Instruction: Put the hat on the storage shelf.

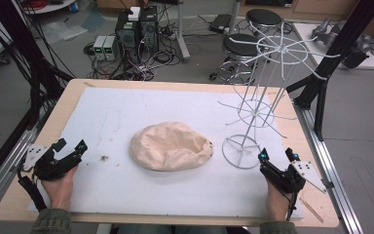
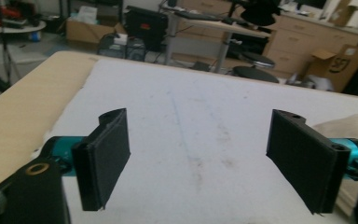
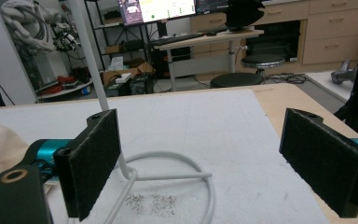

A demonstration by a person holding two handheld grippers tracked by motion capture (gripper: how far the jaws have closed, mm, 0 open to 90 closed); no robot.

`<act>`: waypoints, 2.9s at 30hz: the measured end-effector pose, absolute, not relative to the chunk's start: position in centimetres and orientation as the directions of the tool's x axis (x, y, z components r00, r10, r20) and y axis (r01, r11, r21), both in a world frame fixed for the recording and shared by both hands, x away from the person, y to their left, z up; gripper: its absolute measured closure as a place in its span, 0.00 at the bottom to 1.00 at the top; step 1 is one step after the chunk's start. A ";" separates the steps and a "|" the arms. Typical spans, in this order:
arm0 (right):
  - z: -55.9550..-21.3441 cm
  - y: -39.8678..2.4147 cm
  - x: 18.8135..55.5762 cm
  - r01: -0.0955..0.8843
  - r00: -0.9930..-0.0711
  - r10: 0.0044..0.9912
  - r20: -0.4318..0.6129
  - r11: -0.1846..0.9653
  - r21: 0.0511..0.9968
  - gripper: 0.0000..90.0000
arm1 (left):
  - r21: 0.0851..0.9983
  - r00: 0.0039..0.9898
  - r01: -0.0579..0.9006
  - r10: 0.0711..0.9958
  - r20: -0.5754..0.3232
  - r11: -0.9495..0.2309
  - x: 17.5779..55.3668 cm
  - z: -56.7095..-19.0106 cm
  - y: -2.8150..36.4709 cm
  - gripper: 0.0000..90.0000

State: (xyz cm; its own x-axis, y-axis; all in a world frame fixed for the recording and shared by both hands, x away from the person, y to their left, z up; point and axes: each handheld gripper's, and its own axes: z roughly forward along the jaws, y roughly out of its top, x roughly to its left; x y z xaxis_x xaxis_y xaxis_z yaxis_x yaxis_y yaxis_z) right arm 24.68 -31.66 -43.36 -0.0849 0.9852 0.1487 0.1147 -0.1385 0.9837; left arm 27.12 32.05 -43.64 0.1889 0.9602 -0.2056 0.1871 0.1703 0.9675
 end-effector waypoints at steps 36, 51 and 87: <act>-43.4 -31.6 24.7 0.121 -0.102 0.982 0.158 -0.145 0.982 0.12 | 0.965 0.602 0.223 0.798 -0.024 -0.140 32.3 -36.4 22.8 0.26; -43.4 -31.5 24.9 0.137 -0.153 0.973 0.171 -0.151 0.979 0.12 | 0.944 0.731 0.247 0.681 -0.032 -0.220 33.5 -37.8 20.5 0.28; -43.5 -31.3 25.2 0.158 -0.190 0.968 0.166 -0.137 0.978 0.12 | 0.829 0.932 0.229 0.360 -0.036 -0.511 34.5 -41.9 15.4 0.26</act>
State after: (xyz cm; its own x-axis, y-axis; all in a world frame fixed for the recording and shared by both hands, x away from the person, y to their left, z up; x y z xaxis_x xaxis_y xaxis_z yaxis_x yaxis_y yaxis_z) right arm 25.17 -31.29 -43.55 -0.1903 0.9676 0.1662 0.1578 -0.1370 0.9779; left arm 34.47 15.35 -41.86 0.9324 0.3597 -0.0355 0.2286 -0.5107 0.8288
